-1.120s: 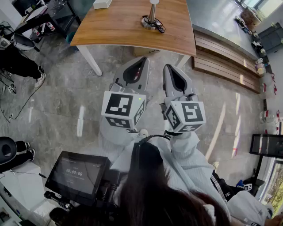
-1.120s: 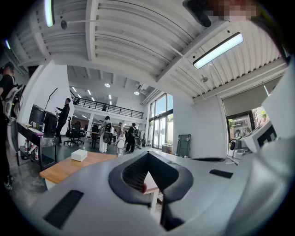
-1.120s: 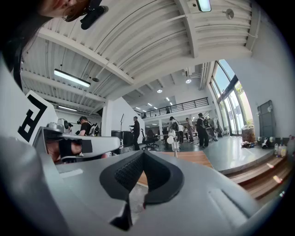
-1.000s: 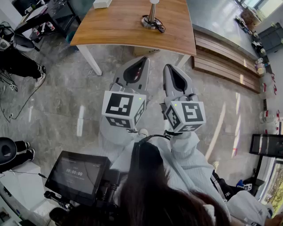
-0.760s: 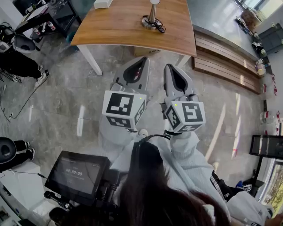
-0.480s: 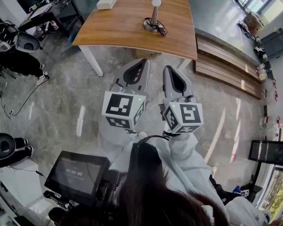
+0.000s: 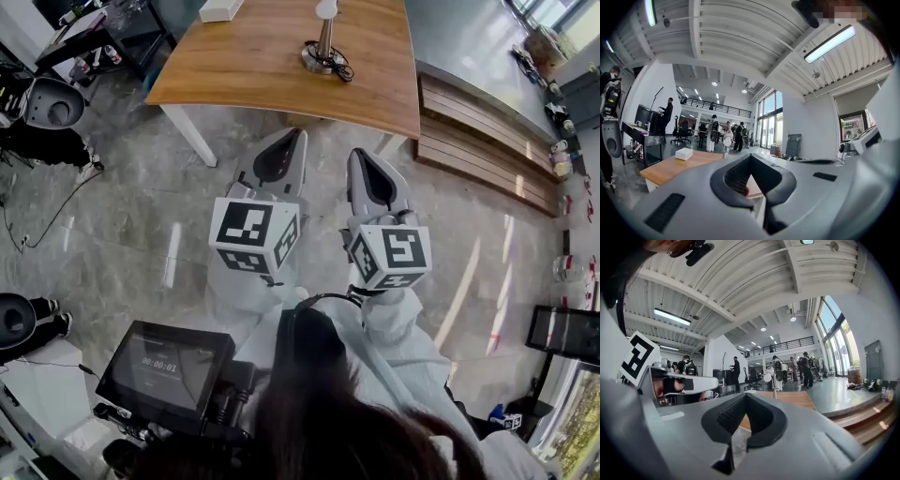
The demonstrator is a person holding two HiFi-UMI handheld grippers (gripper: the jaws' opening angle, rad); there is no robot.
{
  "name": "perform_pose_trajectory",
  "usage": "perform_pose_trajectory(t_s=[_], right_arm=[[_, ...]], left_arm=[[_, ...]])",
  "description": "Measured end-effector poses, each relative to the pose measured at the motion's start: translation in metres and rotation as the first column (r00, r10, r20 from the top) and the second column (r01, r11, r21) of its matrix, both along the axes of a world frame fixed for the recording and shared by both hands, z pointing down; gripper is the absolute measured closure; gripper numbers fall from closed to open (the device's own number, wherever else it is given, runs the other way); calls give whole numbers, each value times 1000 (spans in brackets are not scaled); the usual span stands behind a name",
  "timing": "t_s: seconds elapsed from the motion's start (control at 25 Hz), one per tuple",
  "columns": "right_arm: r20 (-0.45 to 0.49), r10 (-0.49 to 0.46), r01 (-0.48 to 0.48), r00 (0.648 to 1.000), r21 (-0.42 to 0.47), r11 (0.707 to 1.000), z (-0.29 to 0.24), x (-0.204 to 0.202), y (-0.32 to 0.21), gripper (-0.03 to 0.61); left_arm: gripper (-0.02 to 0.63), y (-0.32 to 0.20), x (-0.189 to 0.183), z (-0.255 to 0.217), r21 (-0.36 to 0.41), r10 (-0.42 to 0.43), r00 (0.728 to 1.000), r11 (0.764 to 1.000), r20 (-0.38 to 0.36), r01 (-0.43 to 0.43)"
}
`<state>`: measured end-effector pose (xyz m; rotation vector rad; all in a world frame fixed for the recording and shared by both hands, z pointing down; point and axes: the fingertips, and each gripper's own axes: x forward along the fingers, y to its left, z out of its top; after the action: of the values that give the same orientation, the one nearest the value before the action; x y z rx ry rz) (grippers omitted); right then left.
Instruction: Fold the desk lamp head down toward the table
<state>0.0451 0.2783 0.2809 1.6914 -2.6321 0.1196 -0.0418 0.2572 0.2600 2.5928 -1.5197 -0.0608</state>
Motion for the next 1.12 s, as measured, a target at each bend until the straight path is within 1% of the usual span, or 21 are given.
perform_pose_trajectory(t_s=[0.12,0.24,0.32,0.48,0.6,0.68,0.8,0.92,1.04,1.12], right_arm=[[-3,2,-3,1000,-13,1000,13,3,-43,577],[-1,18,-18,1000,-4,1000,16,4,-95,577],[3,36,-36,999,-5,999,17,3,-136,577],[13,91,-91,996,-34,995,24,3,-230,577],[23,129,-127,991,-55,990,29,11,-291,577],[20,135,-133,991,-80,988,39,17,-323,577],[1,130,-129,991,-133,983,65,26,-366,577],[-15,124,-124,992,-166,978,86,34,-401,577],[-10,73,-73,997,-178,981,104,39,-433,577],[-5,17,-17,1000,-196,980,117,38,-455,577]], left_arm=[[617,-43,-4,10,-5,-9,1000,1000,0,9],[617,-97,-13,15,-3,-9,1000,1000,4,9],[617,-140,-21,16,-2,7,1000,1000,5,-7],[617,-233,-37,15,-14,43,999,999,20,-43],[617,-293,-35,13,-16,73,997,997,21,-72],[617,-325,-30,18,-27,86,996,996,19,-85],[617,-370,-28,30,-54,88,996,995,19,-87],[617,-407,-25,44,-85,107,994,991,-5,-107],[617,-437,-9,53,-103,187,982,977,-2,-187],[617,-458,0,54,-110,228,973,967,-26,-230]])
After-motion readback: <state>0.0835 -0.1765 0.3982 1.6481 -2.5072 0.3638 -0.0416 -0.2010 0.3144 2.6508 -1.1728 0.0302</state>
